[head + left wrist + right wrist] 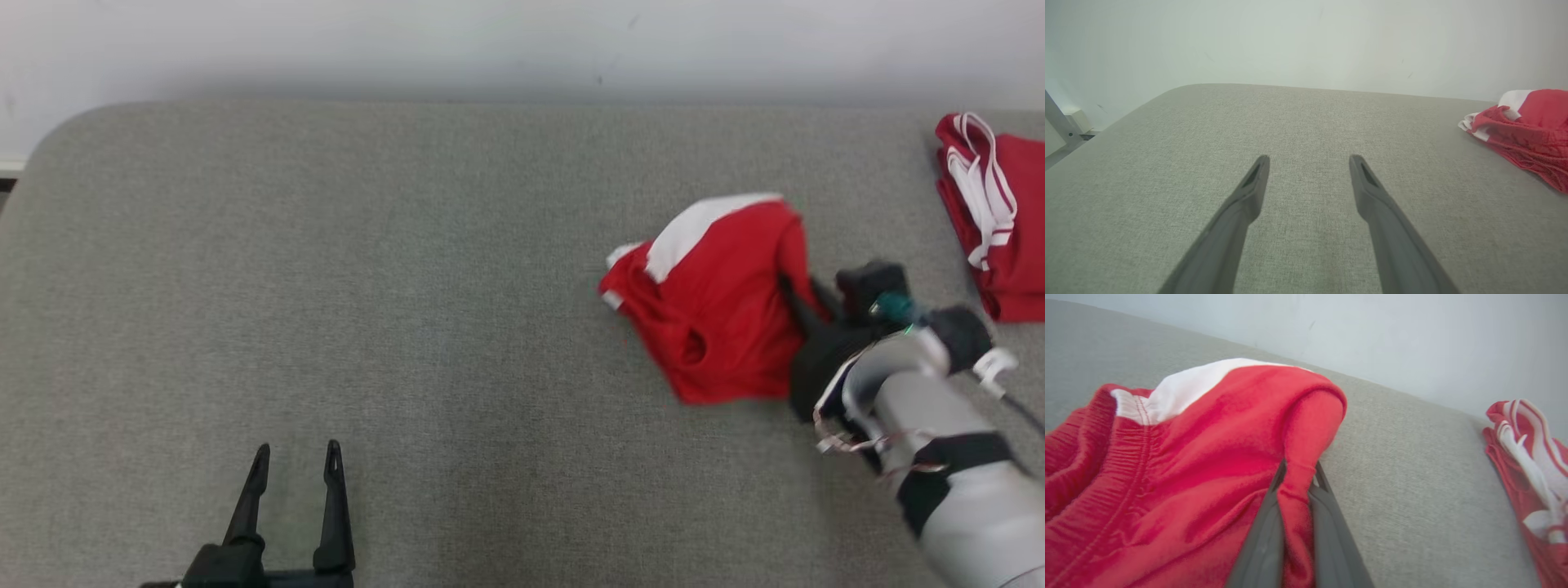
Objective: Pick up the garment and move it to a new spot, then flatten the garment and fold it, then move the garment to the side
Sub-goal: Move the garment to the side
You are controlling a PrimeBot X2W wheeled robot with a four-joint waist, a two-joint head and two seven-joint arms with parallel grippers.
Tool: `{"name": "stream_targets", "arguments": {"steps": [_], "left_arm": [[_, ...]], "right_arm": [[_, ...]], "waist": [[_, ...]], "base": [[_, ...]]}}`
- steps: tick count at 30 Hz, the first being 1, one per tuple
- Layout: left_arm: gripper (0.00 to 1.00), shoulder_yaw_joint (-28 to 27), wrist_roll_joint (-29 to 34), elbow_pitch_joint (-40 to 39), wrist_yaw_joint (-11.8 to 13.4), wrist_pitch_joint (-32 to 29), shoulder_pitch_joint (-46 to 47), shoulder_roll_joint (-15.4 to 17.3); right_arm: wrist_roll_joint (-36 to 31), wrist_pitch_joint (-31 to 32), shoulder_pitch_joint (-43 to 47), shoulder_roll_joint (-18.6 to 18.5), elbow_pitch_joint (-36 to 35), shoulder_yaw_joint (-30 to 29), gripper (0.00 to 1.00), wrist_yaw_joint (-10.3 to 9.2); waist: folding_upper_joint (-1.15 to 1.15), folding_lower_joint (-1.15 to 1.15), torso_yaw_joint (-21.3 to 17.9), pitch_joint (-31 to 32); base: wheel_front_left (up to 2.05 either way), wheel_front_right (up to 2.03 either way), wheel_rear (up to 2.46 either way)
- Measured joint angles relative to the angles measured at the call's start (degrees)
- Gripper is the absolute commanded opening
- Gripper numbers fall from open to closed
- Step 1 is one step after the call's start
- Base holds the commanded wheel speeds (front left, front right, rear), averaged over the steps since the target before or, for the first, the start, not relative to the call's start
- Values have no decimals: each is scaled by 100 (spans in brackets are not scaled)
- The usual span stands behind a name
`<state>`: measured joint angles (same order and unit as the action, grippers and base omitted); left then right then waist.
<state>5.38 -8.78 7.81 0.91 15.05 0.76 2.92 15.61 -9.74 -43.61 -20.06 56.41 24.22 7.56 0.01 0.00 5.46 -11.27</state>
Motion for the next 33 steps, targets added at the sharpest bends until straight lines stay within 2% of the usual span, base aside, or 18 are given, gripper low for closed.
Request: {"name": "stream_targets", "arguments": {"steps": [6,7,8,9,19,24,28,33], "left_arm": [[100,59,40,-41,-97,1,322,0],[100,59,40,-41,-97,1,322,0],[100,74,85,-87,-127,0,426,-1],[100,74,85,-87,-127,0,426,-1],[100,-3,392,-298,-347,0,845,-4],[100,-49,581,-523,-447,0,1027,-1],[100,-53,680,-831,-501,0,1149,16],[100,21,750,-1212,-553,0,1253,23]], "right_arm": [[367,288,-697,-894,-334,549,0,0],[367,288,-697,-894,-334,549,0,0],[524,408,-896,-1195,-460,736,0,0],[524,408,-896,-1195,-460,736,0,0],[1078,976,-2020,-2381,-868,1361,0,0],[1201,1082,-2444,-2777,-786,1588,0,0],[1020,1067,-2833,-3105,-641,1775,0,0],[798,1057,-3295,-3238,-307,1889,0,0]], "waist": [[0,1,-123,-386],[0,1,-123,-386],[0,1,-174,-528],[0,1,-174,-528],[0,1,-592,-1237],[0,0,-793,-1589],[0,1,-903,-1868],[1,0,-973,-2179]], "base": [[0,0,0],[0,0,0],[0,0,0],[0,0,0],[0,0,0],[0,0,0],[0,0,0],[0,0,0]]}}
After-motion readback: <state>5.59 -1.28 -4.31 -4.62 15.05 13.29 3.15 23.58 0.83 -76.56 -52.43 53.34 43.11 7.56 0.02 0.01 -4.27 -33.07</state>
